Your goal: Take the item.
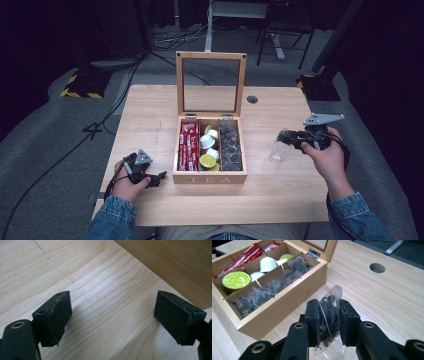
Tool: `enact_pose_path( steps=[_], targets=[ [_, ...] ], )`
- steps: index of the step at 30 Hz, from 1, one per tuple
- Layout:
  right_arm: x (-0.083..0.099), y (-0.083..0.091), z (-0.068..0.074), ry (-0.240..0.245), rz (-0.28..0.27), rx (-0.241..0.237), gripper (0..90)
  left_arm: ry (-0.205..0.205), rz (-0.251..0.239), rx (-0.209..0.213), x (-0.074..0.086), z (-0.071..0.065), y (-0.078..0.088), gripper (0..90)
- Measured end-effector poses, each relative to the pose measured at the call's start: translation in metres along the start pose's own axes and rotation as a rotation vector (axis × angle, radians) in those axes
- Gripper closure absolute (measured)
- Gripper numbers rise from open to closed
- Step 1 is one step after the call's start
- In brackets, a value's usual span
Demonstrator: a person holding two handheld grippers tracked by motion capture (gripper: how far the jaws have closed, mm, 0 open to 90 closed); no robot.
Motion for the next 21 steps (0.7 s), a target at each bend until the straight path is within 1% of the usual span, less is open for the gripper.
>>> enact_pose_path(
  steps=[4, 7, 12, 21],
  targets=[
    [0.008, -0.002, -0.006, -0.003, 0.035, 0.018, 71.6, 0.001, 0.000, 0.000, 0.000, 0.000, 0.000, 15.3],
    [0.013, -0.005, -0.007, -0.006, 0.063, 0.017, 71.6, 0.001, 0.000, 0.000, 0.000, 0.000, 0.000, 15.3],
    [0.020, -0.013, -0.010, -0.003, 0.111, 0.029, 71.5, -0.001, 0.000, 0.001, 0.000, 0.000, 0.000, 15.3],
    [0.025, -0.023, -0.018, -0.015, 0.146, 0.032, 71.4, -0.002, 0.000, 0.001, 0.000, 0.000, 0.000, 15.3]
  ],
)
Point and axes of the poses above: each handheld gripper's, and its own axes: y roughly backward along the jaws, x roughly out of its underside, z roughly to its left, the point moved 8 cm from there along -y, roughly forward along the jaws, and after that the axes turned 8 degrees about z, right-handed, at the moved point
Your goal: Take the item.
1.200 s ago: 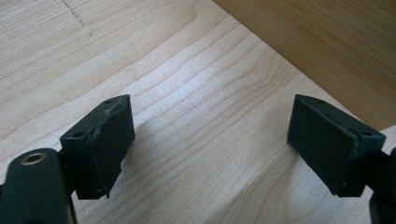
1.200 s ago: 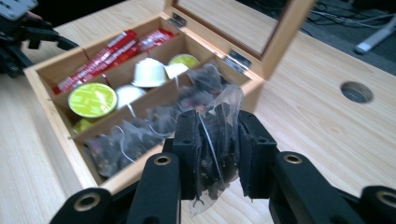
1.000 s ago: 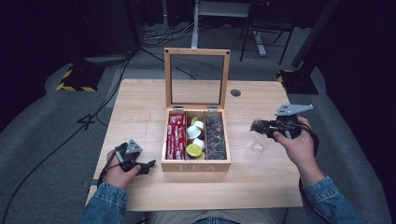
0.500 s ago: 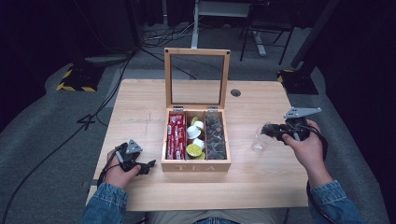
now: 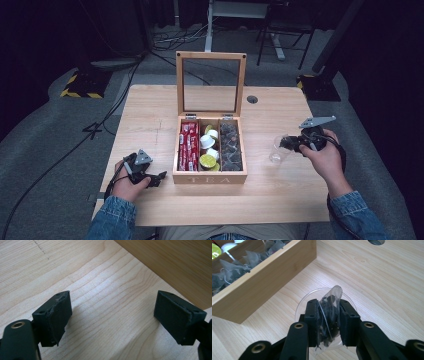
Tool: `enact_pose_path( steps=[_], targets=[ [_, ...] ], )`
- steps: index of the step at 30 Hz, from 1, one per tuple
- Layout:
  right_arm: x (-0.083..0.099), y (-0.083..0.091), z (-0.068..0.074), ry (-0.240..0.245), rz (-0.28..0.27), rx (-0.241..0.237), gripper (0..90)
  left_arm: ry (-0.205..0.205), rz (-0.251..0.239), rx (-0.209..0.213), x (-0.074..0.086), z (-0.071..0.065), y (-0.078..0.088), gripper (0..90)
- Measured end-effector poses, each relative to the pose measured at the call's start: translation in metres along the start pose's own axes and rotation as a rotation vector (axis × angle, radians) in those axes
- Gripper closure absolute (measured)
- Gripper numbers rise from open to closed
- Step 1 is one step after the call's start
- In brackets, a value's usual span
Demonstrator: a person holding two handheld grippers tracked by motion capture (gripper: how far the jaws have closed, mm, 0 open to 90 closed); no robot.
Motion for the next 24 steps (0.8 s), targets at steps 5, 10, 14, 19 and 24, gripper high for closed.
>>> enact_pose_path(
  steps=[5, 10, 14, 19, 24],
  targets=[
    [0.000, -0.004, -0.002, -0.007, -0.003, 0.003, 64.0, 0.000, 0.000, 0.000, 0.000, 0.000, 0.000, 15.2],
    [-0.001, -0.004, -0.003, -0.015, -0.025, 0.008, 55.3, 0.000, 0.000, 0.001, 0.000, 0.000, 0.000, 15.2],
    [-0.001, -0.004, -0.003, -0.018, -0.030, 0.010, 53.8, 0.000, 0.000, 0.001, 0.000, 0.000, 0.000, 15.2],
    [-0.002, -0.004, -0.003, -0.019, -0.045, 0.006, 50.8, 0.001, 0.000, 0.000, 0.000, 0.000, 0.000, 15.2],
    [-0.010, 0.002, -0.002, -0.022, -0.085, 0.004, 46.4, 0.000, 0.000, 0.001, 0.000, 0.000, 0.000, 15.3]
  ],
)
Point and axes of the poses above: each handheld gripper's, and its own axes: y roughly backward along the jaws, x roughly out of its underside, z roughly to its left, the point moved 8 cm from there along -y, roughly forward along the jaws, and after that the axes turned 8 degrees about z, right-handed, at the moved point
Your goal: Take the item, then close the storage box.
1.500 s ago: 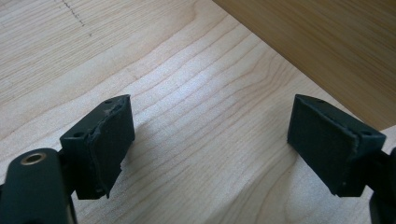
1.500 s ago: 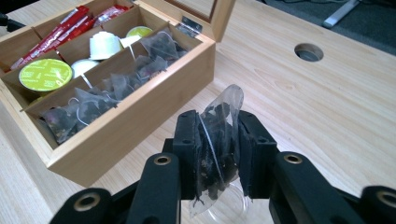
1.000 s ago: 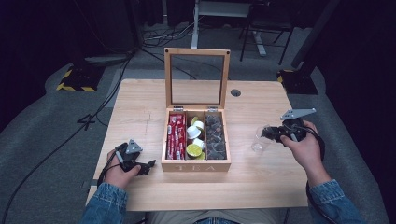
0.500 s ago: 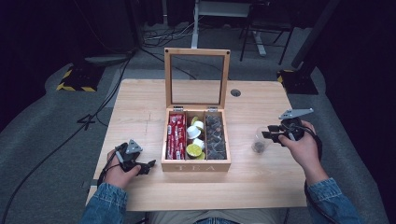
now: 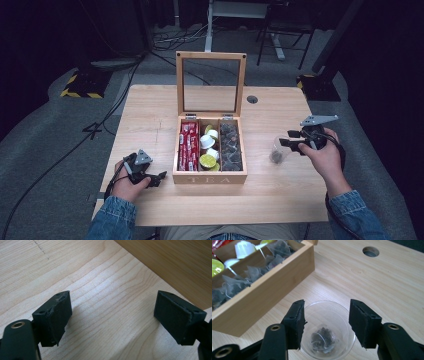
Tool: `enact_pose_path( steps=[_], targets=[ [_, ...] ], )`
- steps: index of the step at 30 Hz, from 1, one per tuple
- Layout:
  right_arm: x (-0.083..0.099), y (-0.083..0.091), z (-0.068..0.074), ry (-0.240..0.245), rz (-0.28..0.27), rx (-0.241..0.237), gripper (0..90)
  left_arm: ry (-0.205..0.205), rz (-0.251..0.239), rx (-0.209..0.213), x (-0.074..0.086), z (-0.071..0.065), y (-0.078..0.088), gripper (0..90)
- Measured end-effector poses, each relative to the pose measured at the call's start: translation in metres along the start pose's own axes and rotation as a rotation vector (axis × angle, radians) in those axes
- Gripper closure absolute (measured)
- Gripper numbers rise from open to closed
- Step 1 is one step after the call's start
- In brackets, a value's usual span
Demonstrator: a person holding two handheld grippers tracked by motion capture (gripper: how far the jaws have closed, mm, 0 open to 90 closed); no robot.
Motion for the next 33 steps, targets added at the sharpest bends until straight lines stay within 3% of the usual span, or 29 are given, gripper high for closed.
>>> enact_pose_path(
  steps=[9, 18, 22, 33],
  targets=[
    [-0.021, 0.013, 0.006, 0.002, -0.106, -0.015, 37.8, 0.000, 0.000, 0.000, 0.000, 0.000, 0.000, 15.3],
    [-0.046, 0.028, 0.010, -0.004, -0.172, -0.031, 33.7, 0.001, 0.000, 0.000, 0.000, 0.000, 0.000, 15.3],
    [-0.063, 0.034, 0.015, -0.002, -0.227, -0.049, 33.0, 0.000, 0.001, 0.000, 0.000, 0.000, 0.000, 15.3],
    [-0.116, 0.037, 0.023, 0.035, -0.302, -0.063, 30.0, 0.001, 0.001, -0.001, 0.000, 0.000, 0.000, 15.4]
  ],
)
Point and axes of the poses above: each handheld gripper's, and its own axes: y roughly backward along the jaws, x roughly out of its underside, z roughly to its left, the point moved 8 cm from there along -y, roughly forward along the jaws, and after that the axes turned 8 degrees about z, right-handed, at the moved point
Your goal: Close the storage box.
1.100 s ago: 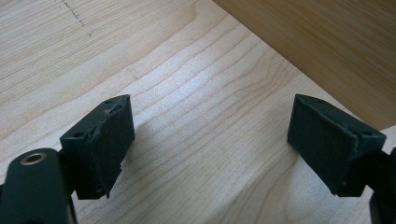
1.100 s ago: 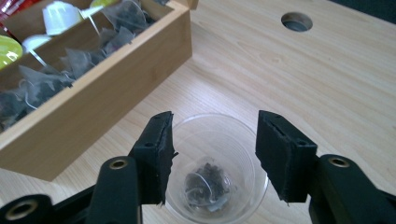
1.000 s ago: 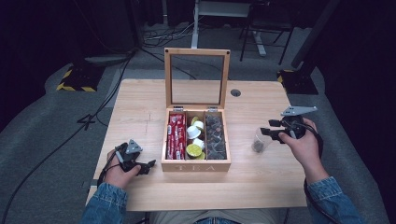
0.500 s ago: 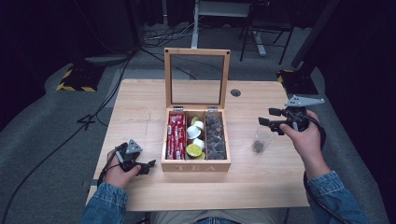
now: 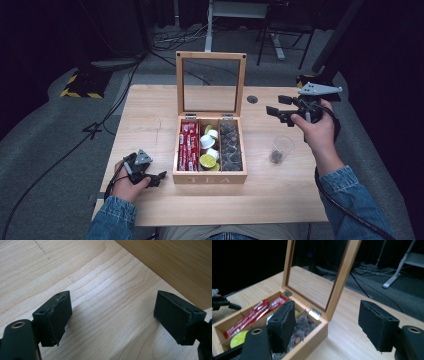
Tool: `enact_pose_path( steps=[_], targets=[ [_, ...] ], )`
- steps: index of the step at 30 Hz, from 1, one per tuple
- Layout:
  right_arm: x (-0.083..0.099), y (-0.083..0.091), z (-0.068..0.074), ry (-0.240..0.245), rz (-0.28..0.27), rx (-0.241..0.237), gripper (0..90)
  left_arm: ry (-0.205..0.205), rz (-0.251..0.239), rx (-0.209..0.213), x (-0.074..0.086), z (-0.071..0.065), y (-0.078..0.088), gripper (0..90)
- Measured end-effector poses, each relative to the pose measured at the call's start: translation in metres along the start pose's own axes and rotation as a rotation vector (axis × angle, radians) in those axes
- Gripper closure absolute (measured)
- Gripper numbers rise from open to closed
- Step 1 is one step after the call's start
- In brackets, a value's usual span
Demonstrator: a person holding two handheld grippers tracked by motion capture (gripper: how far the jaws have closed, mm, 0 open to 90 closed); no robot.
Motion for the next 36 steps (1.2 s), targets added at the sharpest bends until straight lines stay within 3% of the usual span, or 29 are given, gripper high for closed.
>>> enact_pose_path(
  steps=[7, 13, 26, 36],
  targets=[
    [-0.034, -0.021, -0.004, 0.036, -0.013, 0.011, 29.4, 0.008, -0.002, 0.000, 0.001, 0.000, 0.001, 15.4],
    [-0.053, -0.042, -0.014, 0.026, -0.015, 0.031, 28.6, 0.016, -0.001, -0.002, 0.001, 0.000, 0.001, 15.4],
    [-0.084, -0.090, -0.038, 0.007, 0.004, 0.035, 33.2, 0.007, 0.003, -0.002, 0.000, 0.002, 0.000, 15.2],
    [-0.095, -0.126, -0.048, -0.015, 0.022, 0.054, 37.4, 0.002, 0.002, -0.006, 0.000, 0.003, 0.000, 15.3]
  ],
)
Point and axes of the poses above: each handheld gripper's, and its own axes: y roughly backward along the jaws, x roughly out of its underside, z roughly to its left, the point moved 8 cm from there along -y, roughly forward along the jaws, and after that the axes turned 8 degrees about z, right-handed, at the moved point
